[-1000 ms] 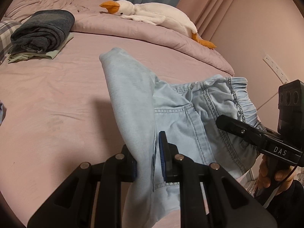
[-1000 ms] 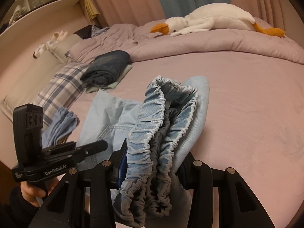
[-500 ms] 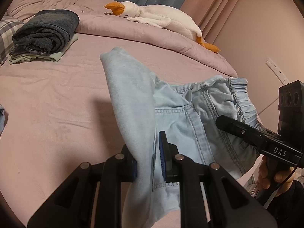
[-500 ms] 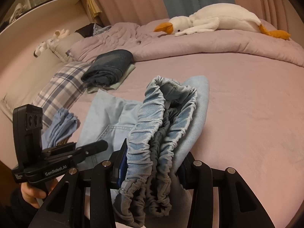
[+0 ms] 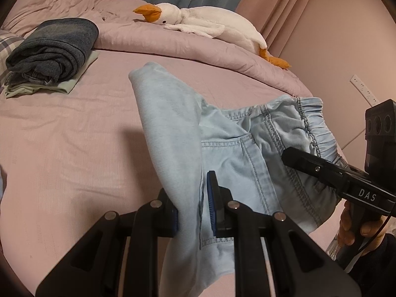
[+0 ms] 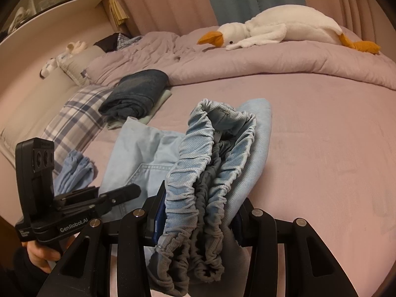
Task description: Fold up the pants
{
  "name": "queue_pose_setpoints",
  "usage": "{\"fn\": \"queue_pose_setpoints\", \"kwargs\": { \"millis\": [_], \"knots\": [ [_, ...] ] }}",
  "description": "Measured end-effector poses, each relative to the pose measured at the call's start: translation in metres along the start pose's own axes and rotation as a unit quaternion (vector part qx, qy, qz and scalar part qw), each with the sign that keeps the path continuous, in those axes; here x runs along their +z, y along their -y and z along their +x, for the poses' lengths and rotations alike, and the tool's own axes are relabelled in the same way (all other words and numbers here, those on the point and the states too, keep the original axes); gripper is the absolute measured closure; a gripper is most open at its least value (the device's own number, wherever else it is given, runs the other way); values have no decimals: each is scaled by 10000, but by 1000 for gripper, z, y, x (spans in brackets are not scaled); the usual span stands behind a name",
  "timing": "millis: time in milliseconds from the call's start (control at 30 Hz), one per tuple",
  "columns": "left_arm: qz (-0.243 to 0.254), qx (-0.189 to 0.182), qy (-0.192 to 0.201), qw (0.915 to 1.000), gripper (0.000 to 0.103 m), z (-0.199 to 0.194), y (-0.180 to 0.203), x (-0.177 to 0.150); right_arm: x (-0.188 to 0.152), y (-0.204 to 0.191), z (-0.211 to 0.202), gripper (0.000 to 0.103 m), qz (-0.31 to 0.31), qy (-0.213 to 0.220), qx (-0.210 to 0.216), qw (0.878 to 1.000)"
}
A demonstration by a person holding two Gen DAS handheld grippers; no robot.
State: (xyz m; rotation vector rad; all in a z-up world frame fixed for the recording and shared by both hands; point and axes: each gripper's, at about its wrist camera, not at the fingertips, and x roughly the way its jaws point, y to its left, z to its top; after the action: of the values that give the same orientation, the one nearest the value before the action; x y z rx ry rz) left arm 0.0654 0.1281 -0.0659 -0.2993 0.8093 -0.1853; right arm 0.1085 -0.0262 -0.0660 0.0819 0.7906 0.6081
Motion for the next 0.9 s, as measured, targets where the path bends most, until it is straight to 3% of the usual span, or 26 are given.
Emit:
{"fn": "queue_pose_setpoints", "kwargs": {
  "millis": [900],
  "knots": [
    [-22,189,-268,9995,87,55,-23,31,27,26,48,58,106,-176,0,9998]
  ]
}}
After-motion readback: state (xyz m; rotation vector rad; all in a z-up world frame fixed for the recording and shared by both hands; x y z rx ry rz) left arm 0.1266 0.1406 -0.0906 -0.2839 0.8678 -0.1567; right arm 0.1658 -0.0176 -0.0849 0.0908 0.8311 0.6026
